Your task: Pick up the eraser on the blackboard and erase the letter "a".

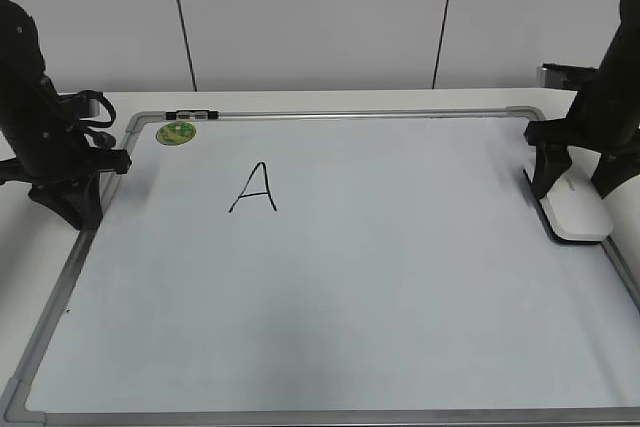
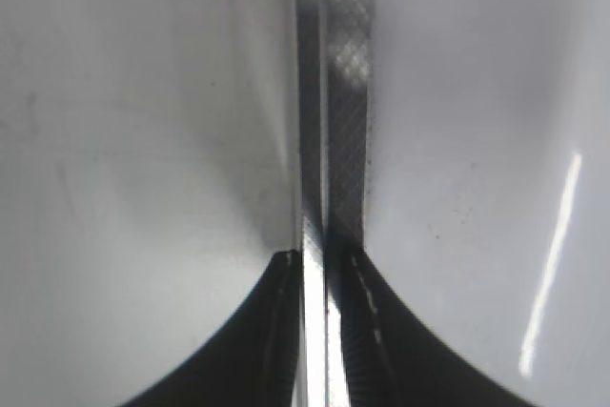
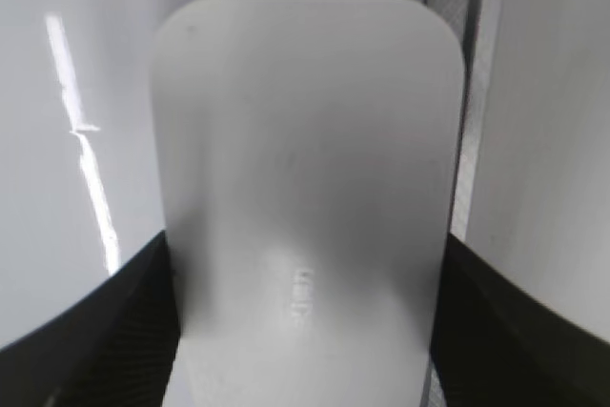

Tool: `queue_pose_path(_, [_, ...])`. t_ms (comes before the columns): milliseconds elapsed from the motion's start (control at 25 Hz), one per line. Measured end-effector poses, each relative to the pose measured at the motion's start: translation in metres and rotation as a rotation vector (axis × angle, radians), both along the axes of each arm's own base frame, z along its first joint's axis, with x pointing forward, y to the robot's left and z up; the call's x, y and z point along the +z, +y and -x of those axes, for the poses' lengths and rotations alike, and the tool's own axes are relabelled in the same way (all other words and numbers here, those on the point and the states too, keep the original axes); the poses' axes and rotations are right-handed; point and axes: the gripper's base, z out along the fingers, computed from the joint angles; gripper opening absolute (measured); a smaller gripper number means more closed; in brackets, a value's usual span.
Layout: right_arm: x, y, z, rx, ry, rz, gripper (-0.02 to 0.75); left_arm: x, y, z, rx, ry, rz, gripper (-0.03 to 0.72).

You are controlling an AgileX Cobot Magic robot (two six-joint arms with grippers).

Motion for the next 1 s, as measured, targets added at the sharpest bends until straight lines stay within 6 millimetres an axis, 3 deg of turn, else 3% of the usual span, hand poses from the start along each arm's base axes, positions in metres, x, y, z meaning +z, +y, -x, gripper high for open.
queue_pose_path(440, [-0.0053, 0.0000, -0.0005, -0.006, 0.013, -0.001, 0.531, 0.0000, 0.0000, 0.0000, 0.000, 0.000, 0.000, 0.107])
queue_pose_path(760, [-0.0049, -0.0005, -0.0008, -0.015, 0.012, 0.005, 0.633, 0.0000, 0.0000, 0.0000, 0.000, 0.000, 0.000, 0.107])
queue_pose_path(1000, [0.0040, -0.0021, -0.0065, -0.017, -0.023, 0.020, 0.648, 0.0000, 0.0000, 0.0000, 0.000, 0.000, 0.000, 0.108])
